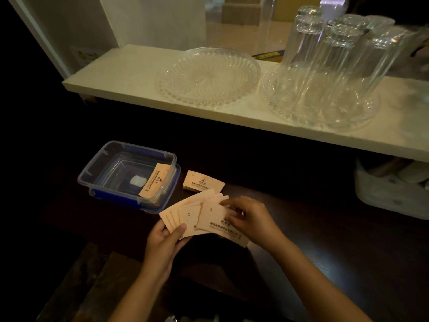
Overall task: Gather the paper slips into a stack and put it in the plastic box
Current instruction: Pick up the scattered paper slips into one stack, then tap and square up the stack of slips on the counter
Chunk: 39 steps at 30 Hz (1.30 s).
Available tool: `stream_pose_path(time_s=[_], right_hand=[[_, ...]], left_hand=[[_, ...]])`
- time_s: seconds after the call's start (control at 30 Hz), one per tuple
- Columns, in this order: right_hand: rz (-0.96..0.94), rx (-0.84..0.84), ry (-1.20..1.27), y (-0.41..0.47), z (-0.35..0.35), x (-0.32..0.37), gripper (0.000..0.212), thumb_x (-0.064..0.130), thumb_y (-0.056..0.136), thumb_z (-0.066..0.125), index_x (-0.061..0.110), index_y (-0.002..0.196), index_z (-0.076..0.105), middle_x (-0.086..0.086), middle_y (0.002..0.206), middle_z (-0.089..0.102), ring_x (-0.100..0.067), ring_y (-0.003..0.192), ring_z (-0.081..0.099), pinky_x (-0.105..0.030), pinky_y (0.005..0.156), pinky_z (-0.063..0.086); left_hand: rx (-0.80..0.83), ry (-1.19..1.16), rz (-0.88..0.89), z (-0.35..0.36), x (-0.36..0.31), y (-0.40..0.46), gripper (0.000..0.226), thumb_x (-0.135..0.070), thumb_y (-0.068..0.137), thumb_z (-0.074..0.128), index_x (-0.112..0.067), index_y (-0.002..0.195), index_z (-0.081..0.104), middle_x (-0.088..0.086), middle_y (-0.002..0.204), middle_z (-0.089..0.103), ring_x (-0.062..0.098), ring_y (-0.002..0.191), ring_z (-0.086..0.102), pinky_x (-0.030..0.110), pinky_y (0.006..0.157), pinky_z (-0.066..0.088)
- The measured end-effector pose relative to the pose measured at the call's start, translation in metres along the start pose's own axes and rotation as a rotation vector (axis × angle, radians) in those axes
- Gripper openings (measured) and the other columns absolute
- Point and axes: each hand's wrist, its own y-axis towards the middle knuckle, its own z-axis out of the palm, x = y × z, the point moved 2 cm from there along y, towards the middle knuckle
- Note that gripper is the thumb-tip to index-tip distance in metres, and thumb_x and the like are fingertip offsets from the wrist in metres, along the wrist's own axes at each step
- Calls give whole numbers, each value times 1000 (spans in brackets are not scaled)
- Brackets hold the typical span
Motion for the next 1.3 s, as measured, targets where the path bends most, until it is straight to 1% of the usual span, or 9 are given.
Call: stream_pose_path(time_s=[0.23, 0.4, 0.53, 0.63, 0.73, 0.83, 1.0, 1.17, 1.3], right_hand=[[-26, 49, -72, -9, 14, 6, 49, 22, 85, 61, 26, 130, 42, 9, 107, 38, -1, 90, 38, -6, 68, 35], [211, -81, 121, -20, 12, -13, 90, 29, 72, 75, 38, 141, 17, 12, 124, 20, -6, 118, 25, -26, 98, 37], [349, 86, 539, -36, 20, -30, 107, 16, 72, 76, 58, 134, -1, 7, 126, 46, -15, 112, 56, -40, 87, 56], [328, 38, 587, -44, 24, -40, 105, 6, 77, 70, 61, 132, 0, 7, 114, 58, -6, 101, 63, -27, 83, 56], [154, 33, 289, -43, 24, -40, 99, 8, 80, 66, 64, 130, 1, 19, 112, 53, 8, 102, 53, -7, 87, 42], [65, -17, 116, -42, 29, -40, 88, 13, 82, 64, 59, 133, 8, 3, 115, 56, -4, 101, 53, -20, 90, 45], [98, -121, 9, -40, 49, -48, 77, 15, 79, 69, 38, 138, 27, -1, 111, 61, -10, 94, 57, -26, 82, 53], [250, -175, 88, -48, 84, -64, 65, 7, 83, 61, 30, 137, 33, -6, 114, 53, -11, 101, 50, -33, 92, 49], [322, -313, 234, -57, 99, -63, 66, 1, 86, 55, 34, 137, 30, -3, 128, 40, -6, 117, 40, -3, 99, 30]], left_hand=[[20, 103, 19, 16, 6, -3, 27, 3, 80, 59, -22, 91, 58, 6, 97, 66, 18, 89, 65, 30, 67, 55], [21, 102, 3, 18, 13, -2, 26, 2, 80, 58, -17, 98, 60, 9, 99, 67, 22, 93, 65, 35, 72, 55], [38, 118, 0, 22, 19, -2, 27, 2, 80, 58, -20, 96, 59, 7, 99, 67, 20, 94, 65, 35, 74, 56], [102, 215, 31, 24, 23, 0, 29, -1, 82, 57, -20, 103, 58, 4, 102, 67, 19, 97, 64, 35, 80, 55], [175, 291, 24, 30, 29, 1, 24, -13, 83, 57, -25, 104, 57, -1, 106, 64, 16, 104, 59, 31, 86, 49], [78, 249, 44, 38, 33, 6, 38, -40, 84, 48, -23, 118, 52, -4, 113, 57, 13, 107, 53, 35, 95, 42], [-44, 324, 115, 51, 32, 14, 11, -33, 92, 40, -28, 89, 49, -12, 84, 53, 1, 79, 51, 16, 64, 38], [-82, 648, 248, 22, 77, 39, 16, -29, 91, 44, -30, 86, 60, 0, 106, 62, 23, 109, 54, 37, 96, 43], [-82, 597, 233, 23, 89, 39, 20, -19, 94, 41, -20, 97, 60, -1, 100, 63, 13, 98, 57, 6, 80, 39]])
